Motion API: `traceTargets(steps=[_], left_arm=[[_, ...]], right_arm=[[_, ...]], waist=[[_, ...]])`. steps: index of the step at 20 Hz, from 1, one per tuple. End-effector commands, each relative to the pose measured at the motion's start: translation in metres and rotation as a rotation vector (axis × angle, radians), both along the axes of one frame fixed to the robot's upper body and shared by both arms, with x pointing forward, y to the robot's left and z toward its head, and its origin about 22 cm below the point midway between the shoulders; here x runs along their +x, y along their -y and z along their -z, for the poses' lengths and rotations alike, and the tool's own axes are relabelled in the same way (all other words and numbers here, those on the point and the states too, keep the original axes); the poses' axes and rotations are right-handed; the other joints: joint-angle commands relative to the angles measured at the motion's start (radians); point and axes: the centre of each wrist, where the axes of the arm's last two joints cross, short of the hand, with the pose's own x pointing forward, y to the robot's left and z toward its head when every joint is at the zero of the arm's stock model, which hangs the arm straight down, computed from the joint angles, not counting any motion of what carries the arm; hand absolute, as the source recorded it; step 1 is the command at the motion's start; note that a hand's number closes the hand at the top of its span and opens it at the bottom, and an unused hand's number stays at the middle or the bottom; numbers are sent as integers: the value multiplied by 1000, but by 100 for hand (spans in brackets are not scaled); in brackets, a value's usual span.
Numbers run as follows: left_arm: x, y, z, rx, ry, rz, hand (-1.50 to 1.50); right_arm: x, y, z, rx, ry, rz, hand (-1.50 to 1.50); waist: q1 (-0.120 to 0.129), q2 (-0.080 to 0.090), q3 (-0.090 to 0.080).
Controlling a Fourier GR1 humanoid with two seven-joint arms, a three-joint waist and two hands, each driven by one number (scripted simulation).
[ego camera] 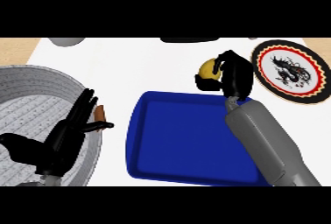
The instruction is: Pick the lemon from the tray and place it in the plate
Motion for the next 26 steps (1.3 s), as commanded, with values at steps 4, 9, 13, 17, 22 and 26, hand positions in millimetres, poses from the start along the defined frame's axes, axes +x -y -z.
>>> traceTargets(steps=[4,9,13,17,22,26], left_arm=[[-12,-21,52,80,-265,-100,0],[-7,-11,62,103,-261,-72,0],[-6,-8,55,80,-258,-68,0],[-16,-10,59,69,-259,-57,0],[-5,-8,53,81,-245,-45,0],[-16,1,62,77,-249,-22,0]], right_arm=[[9,16,2,164,155,312,150],[16,34,-12,265,275,379,150],[16,77,2,184,295,465,150],[17,132,-3,122,371,590,150],[16,176,-6,102,390,658,150],[13,203,-6,84,398,687,150]], waist=[[5,18,-30],[3,28,-28],[16,27,-27],[26,29,-27],[39,37,-24],[59,42,-22]])
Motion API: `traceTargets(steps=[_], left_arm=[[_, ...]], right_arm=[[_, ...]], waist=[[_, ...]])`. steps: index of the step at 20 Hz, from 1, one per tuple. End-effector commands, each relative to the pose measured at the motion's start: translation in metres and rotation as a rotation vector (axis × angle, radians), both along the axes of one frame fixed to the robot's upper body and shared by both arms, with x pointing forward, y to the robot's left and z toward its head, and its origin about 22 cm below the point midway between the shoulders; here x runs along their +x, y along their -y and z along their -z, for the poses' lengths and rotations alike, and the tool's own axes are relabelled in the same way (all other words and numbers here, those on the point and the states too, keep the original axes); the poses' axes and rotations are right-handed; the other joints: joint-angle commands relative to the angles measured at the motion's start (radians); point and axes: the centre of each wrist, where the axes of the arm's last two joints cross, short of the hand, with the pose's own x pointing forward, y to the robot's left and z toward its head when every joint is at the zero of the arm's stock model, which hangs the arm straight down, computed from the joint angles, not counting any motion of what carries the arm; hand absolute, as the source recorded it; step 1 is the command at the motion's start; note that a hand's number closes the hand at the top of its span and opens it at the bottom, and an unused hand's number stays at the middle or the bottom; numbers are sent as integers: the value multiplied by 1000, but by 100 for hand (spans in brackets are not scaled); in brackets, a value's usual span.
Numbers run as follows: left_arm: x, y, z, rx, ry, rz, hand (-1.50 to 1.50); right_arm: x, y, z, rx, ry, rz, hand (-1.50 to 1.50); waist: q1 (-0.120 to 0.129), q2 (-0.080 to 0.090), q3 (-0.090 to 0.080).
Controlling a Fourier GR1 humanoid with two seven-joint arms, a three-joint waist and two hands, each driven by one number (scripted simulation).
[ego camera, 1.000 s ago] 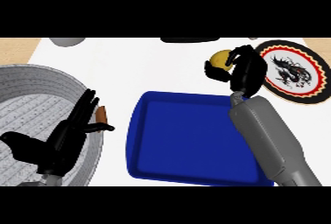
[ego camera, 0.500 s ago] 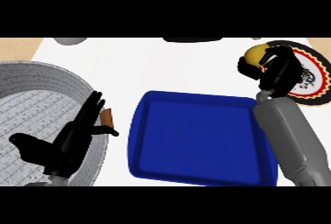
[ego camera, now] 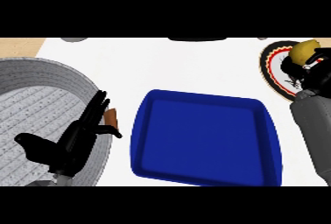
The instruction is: Pick the lemon from the tray and place it in the plate
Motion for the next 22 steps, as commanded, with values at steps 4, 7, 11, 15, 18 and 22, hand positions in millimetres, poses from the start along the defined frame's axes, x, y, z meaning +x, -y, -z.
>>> traceTargets(steps=[4,7,11,15,18,22], left_arm=[[-3,-27,43,120,-239,-110,0],[-8,-21,48,122,-233,-84,0],[-8,-16,39,119,-215,-50,0],[-5,-19,38,108,-214,-57,0],[-5,-10,43,110,-223,-63,0],[-8,-12,41,112,-218,-70,0]], right_arm=[[-10,45,6,-9,20,64,150],[-14,67,-4,0,19,78,150],[-32,97,34,157,-305,112,-150],[-23,102,20,225,-316,17,-150],[-24,105,17,244,-262,-55,-150],[-18,105,3,252,-83,-110,-150]], waist=[[12,27,-28],[18,34,-26],[39,43,-26],[56,45,-24],[38,46,-21],[43,40,-19]])
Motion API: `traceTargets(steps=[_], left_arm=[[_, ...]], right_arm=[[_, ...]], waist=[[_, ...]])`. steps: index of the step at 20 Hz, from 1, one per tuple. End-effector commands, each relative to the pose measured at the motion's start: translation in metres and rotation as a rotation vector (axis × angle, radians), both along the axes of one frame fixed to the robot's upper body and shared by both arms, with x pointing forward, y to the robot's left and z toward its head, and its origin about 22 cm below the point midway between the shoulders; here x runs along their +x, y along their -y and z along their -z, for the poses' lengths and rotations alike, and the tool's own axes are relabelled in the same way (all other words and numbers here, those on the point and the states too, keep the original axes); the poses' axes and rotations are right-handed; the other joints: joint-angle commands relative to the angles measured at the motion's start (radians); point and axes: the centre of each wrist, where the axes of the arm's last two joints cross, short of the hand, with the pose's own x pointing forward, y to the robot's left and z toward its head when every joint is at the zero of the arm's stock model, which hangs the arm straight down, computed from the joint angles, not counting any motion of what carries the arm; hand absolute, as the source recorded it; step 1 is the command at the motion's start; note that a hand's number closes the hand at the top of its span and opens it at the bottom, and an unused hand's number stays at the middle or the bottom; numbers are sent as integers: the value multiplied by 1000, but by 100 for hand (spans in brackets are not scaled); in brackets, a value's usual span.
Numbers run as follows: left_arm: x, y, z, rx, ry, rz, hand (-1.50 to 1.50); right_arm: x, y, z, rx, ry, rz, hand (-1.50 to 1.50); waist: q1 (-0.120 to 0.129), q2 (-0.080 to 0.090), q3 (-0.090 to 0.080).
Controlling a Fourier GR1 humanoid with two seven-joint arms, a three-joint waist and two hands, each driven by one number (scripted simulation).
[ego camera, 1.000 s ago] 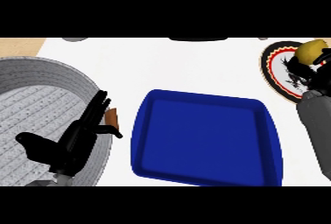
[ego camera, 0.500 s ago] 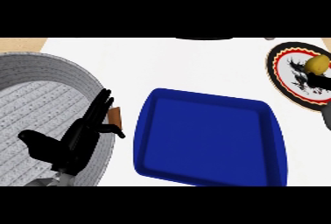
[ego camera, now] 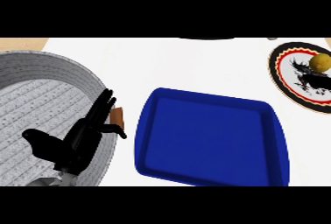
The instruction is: Pick the lemon from the tray and place it in the plate
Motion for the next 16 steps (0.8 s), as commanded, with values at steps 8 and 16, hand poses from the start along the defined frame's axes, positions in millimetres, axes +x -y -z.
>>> traceTargets(steps=[8,16], left_arm=[[-7,-34,46,141,-221,-125,0],[-19,-36,59,144,-257,-147,0]], right_arm=[[-18,33,-3,142,334,-2,-150],[-61,61,35,286,378,-215,-150]], waist=[[-25,12,-24],[-56,-8,-30]])
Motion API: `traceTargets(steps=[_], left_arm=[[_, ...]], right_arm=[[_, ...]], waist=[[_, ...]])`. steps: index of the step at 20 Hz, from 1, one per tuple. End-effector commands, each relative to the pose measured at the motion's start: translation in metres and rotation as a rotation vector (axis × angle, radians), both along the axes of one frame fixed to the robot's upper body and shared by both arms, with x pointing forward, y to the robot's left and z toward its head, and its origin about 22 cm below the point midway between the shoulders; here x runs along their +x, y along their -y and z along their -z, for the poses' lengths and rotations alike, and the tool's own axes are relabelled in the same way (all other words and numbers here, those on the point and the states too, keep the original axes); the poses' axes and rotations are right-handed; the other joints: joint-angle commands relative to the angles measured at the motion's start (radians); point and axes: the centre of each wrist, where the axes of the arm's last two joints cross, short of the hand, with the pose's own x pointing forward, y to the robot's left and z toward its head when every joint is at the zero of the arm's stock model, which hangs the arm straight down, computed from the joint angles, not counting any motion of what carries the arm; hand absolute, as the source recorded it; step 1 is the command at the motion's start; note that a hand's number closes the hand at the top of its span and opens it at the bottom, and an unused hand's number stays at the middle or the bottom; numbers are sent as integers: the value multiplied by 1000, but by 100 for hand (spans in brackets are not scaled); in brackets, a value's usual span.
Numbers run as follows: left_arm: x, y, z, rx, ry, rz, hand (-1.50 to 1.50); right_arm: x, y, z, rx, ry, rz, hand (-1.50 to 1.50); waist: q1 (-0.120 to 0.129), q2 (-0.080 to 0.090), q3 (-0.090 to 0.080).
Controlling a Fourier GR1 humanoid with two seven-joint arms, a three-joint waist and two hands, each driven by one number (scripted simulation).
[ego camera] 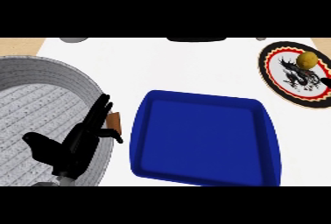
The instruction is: Pick the lemon from the tray and place it in the plate
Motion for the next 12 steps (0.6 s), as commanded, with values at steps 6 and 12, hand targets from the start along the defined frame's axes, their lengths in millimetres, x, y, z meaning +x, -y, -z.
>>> traceTargets(steps=[6,12], left_arm=[[-10,-29,57,135,-229,-120,0],[-12,-29,57,154,-224,-116,0]], right_arm=[[-52,19,50,36,-5,-206,-150],[-66,20,65,-29,-92,-229,-150]], waist=[[-27,12,-30],[-18,8,-32]])
